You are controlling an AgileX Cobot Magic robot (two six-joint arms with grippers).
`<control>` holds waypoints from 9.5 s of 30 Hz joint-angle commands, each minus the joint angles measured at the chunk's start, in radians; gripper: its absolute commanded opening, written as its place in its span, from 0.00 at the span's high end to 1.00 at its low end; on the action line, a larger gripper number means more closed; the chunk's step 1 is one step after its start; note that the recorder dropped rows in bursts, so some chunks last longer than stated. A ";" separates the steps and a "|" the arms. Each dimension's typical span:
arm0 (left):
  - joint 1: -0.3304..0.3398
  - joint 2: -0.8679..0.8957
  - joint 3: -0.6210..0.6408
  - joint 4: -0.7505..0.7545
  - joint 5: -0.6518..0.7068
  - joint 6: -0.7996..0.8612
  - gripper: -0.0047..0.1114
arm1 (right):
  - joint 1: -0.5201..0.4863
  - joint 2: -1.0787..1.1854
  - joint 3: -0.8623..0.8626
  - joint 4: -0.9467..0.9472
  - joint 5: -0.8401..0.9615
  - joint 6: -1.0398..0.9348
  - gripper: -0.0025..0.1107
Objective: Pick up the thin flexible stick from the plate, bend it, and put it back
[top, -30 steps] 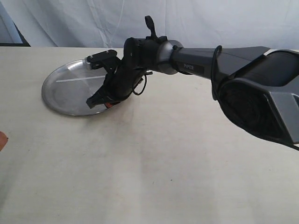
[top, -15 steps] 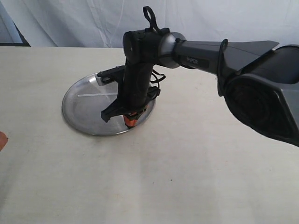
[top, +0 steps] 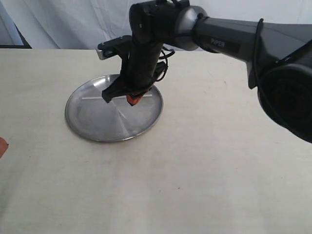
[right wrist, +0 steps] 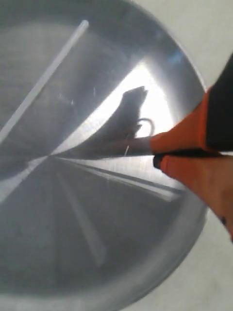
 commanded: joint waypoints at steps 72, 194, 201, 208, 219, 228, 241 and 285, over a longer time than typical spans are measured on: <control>0.000 -0.004 0.005 0.003 0.003 0.000 0.96 | -0.003 -0.018 0.299 -0.370 -0.379 -0.041 0.71; 0.000 -0.004 0.005 -0.204 0.002 -0.006 0.96 | -0.088 -0.443 0.517 0.389 -0.073 -0.409 0.99; 0.000 -0.004 0.005 -0.606 -0.091 -0.002 0.96 | -0.088 -0.491 0.631 0.603 -0.080 -0.554 0.99; 0.000 -0.004 0.005 -0.671 -0.087 0.001 0.96 | -0.088 -0.528 0.655 0.807 -0.026 -0.676 0.99; 0.000 -0.004 0.005 -0.688 0.176 -0.187 0.43 | -0.016 -0.567 0.655 1.066 0.048 -0.807 0.99; 0.000 0.020 0.005 -0.673 0.055 -0.187 0.44 | 0.130 -0.567 0.655 1.110 -0.028 -0.821 0.99; 0.000 0.020 0.005 -0.555 0.044 -0.178 0.88 | 0.240 -0.566 0.655 1.203 0.026 -0.851 0.99; 0.000 0.020 0.005 -0.593 -0.041 -0.180 0.96 | 0.360 -0.414 0.654 0.949 -0.430 -0.835 0.98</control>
